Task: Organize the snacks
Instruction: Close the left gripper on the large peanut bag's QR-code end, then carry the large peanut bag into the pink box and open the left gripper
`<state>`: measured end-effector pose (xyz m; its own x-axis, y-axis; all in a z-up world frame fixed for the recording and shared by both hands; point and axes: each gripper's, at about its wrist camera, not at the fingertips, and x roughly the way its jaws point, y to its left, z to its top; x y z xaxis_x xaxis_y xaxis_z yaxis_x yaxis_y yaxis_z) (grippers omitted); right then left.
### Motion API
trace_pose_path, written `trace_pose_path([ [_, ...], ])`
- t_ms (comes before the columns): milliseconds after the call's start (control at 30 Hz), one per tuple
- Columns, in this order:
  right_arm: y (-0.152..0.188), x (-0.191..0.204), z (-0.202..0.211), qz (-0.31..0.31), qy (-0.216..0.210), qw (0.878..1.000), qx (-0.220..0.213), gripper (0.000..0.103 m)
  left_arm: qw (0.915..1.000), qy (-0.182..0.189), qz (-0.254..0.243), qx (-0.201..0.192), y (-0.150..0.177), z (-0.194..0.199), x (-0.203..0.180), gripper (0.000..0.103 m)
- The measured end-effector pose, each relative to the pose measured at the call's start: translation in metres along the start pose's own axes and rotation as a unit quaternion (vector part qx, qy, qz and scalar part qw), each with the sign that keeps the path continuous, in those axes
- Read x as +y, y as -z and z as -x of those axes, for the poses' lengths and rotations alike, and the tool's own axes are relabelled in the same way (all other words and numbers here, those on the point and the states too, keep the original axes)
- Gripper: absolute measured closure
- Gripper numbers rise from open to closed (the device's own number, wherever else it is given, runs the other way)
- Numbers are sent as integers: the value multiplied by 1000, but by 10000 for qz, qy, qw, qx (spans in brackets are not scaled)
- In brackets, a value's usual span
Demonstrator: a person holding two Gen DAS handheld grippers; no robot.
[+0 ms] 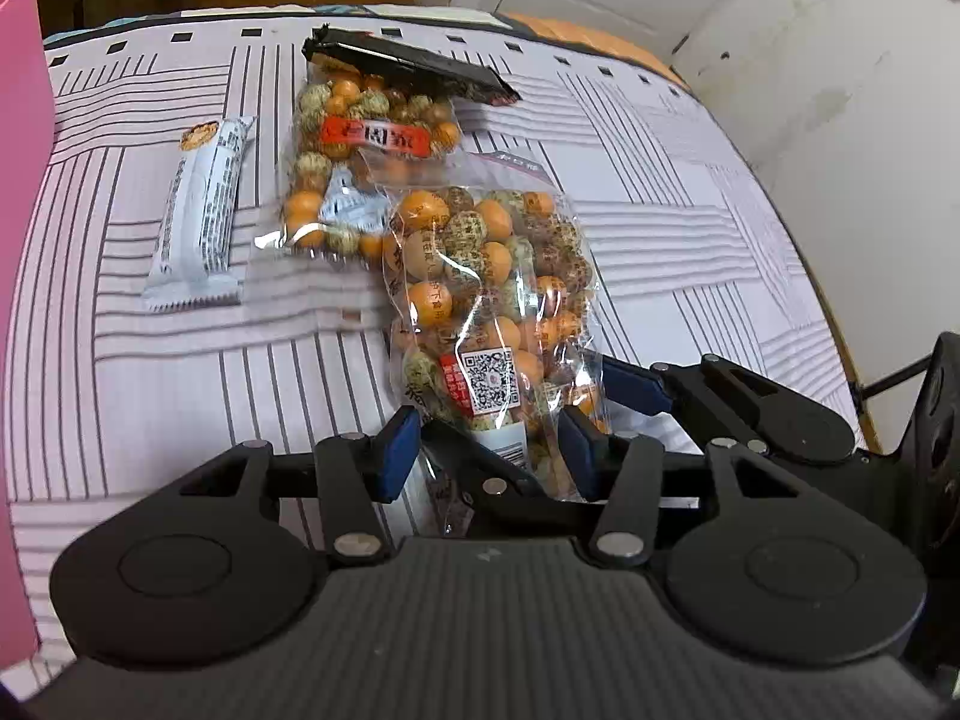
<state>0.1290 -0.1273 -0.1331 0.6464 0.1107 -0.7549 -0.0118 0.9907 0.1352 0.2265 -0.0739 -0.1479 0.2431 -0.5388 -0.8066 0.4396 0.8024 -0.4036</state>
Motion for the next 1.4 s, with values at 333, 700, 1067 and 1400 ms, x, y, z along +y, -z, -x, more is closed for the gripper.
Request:
trace_pose_path([
  [333,8,11,37,57,-127,9998,130,29,9994,-70,-105,334,14,27,-19,54],
  [700,11,40,86,795,-241,9965,74,29,9994,-57,39,335,40,77,-36,54],
  [1067,-2,78,139,1661,-378,9850,-260,29,9996,-84,242,-78,58,138,-40,54],
  [1400,-40,135,150,2325,-732,9667,-780,28,9950,-340,390,-850,60,212,-23,54],
])
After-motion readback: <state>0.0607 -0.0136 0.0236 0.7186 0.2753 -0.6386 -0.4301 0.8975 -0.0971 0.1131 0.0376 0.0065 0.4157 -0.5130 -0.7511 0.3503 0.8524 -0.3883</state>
